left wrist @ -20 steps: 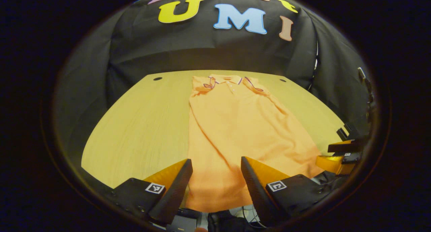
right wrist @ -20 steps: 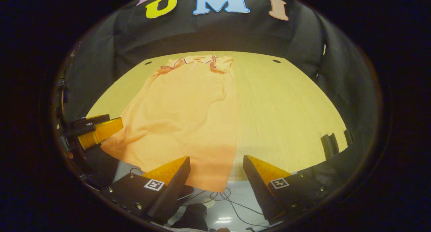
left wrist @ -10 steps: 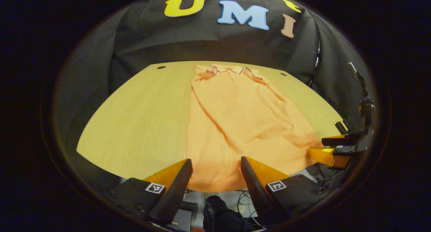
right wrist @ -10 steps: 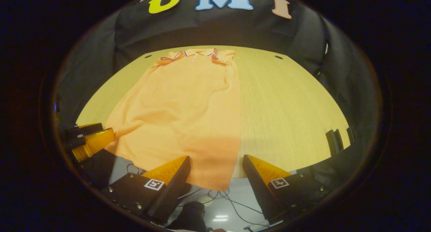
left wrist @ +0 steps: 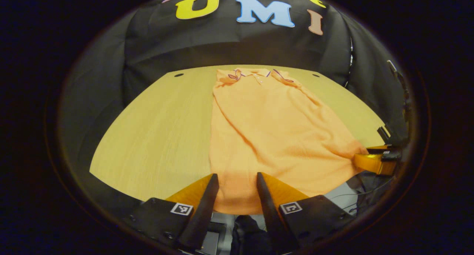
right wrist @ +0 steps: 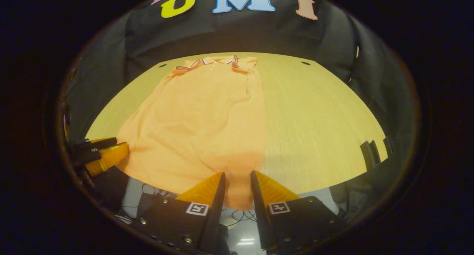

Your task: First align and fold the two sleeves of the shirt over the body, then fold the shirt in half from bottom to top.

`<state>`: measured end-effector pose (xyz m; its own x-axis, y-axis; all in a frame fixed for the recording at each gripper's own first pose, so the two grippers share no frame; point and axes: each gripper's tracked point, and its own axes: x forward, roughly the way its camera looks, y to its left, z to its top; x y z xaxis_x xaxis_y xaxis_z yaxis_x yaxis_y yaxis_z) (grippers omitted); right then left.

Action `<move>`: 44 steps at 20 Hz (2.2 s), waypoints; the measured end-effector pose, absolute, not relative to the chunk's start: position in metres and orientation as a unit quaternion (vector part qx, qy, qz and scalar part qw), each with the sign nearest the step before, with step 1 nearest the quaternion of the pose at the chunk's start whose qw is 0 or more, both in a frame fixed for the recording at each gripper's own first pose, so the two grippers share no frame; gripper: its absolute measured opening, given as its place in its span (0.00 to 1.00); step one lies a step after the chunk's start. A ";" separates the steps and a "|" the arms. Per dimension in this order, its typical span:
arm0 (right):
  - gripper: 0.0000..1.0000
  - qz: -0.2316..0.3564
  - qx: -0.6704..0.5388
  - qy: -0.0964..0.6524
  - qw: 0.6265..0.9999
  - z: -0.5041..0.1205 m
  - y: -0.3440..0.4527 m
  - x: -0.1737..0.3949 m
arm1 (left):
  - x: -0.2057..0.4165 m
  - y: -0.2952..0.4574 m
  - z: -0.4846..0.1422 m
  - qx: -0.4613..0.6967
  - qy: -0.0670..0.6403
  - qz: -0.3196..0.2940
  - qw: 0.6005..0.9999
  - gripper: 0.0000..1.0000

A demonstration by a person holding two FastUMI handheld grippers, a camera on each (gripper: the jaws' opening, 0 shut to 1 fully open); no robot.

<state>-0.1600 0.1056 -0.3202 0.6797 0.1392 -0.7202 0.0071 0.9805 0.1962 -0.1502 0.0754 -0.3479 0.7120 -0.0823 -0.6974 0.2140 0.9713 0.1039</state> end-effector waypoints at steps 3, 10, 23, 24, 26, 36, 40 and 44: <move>0.29 0.045 0.098 0.403 0.909 -0.321 0.108 -0.161 | -0.146 0.080 -0.347 0.085 0.364 -0.067 0.925 0.35; 0.04 0.070 0.114 0.399 0.907 -0.316 0.109 -0.160 | -0.147 0.070 -0.348 0.060 0.381 -0.053 0.921 0.06; 0.00 0.066 0.165 0.298 0.938 -0.205 0.076 -0.094 | -0.089 0.038 -0.246 -0.023 0.331 -0.085 0.940 0.06; 0.00 0.063 0.164 0.289 0.941 -0.195 0.073 -0.084 | -0.078 0.032 -0.236 -0.030 0.323 -0.091 0.942 0.05; 0.00 0.056 0.159 0.275 0.947 -0.177 0.066 -0.063 | -0.052 0.024 -0.220 -0.034 0.308 -0.102 0.945 0.06; 0.00 0.020 0.144 0.247 0.958 -0.130 0.054 0.052 | 0.090 0.011 -0.183 -0.046 0.276 -0.141 0.950 0.06; 0.00 0.008 0.134 0.246 0.960 -0.122 0.055 0.094 | 0.144 0.013 -0.175 -0.044 0.266 -0.151 0.951 0.05; 0.00 0.000 0.121 0.244 0.962 -0.115 0.054 0.136 | 0.197 0.012 -0.170 -0.023 0.242 -0.155 0.958 0.06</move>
